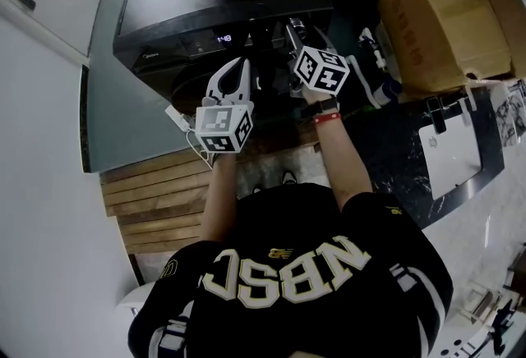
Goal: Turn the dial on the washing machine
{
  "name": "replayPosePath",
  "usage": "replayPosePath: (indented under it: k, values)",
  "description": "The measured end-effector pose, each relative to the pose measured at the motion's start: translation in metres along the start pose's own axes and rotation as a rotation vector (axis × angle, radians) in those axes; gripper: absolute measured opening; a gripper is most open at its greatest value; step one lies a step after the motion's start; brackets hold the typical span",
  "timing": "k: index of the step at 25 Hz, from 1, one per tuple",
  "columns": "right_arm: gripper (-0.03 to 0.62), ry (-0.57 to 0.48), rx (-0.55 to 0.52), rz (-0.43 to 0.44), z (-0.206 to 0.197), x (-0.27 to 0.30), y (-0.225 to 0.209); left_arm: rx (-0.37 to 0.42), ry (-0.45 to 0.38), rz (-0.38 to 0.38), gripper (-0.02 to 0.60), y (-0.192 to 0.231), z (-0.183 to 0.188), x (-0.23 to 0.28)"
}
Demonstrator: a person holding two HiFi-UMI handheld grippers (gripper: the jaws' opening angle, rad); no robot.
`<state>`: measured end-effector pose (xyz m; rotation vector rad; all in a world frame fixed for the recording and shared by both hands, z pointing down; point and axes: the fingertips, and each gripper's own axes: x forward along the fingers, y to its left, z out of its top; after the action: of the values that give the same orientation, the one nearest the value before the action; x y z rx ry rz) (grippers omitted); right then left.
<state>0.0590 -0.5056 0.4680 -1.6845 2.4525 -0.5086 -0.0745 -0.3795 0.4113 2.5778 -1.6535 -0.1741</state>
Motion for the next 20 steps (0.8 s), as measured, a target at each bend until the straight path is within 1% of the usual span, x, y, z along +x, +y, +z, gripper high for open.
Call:
replayPosePath:
  k: [2,3,4,7,10,14,16,19,20]
  values:
    - [0.259,-0.005,0.114,-0.004,0.002,-0.002,-0.002,-0.002,0.000,0.004,0.014,0.001,0.000,-0.001]
    - [0.259,-0.006,0.145,-0.008,0.005,-0.004,-0.003,-0.002,0.000,0.004,0.014,0.001,0.000,-0.001]
    - [0.259,-0.005,0.157,-0.012,0.006,-0.005,-0.003,-0.003,0.000,0.004,0.014,0.001,0.000,-0.001]
    - [0.259,0.000,0.130,-0.017,0.005,-0.004,-0.002,-0.002,-0.001,0.003,0.014,0.000,0.000,-0.001]
    - [0.259,0.001,0.126,-0.019,0.006,-0.005,-0.001,-0.001,-0.001,-0.001,0.014,-0.001,0.000,-0.001]
    - [0.259,-0.002,0.168,-0.019,0.006,-0.006,-0.003,-0.002,-0.001,-0.004,0.014,-0.001,0.000,-0.001]
    - [0.259,-0.010,0.269,-0.021,0.006,-0.006,-0.005,-0.005,0.000,-0.006,0.014,-0.001,0.000,0.000]
    - [0.259,-0.032,0.539,-0.008,0.003,-0.006,-0.014,-0.011,0.000,-0.015,0.014,-0.004,0.000,0.002]
    - [0.259,-0.039,0.611,-0.003,0.002,-0.006,-0.016,-0.011,-0.001,-0.018,0.014,-0.005,0.000,0.003]
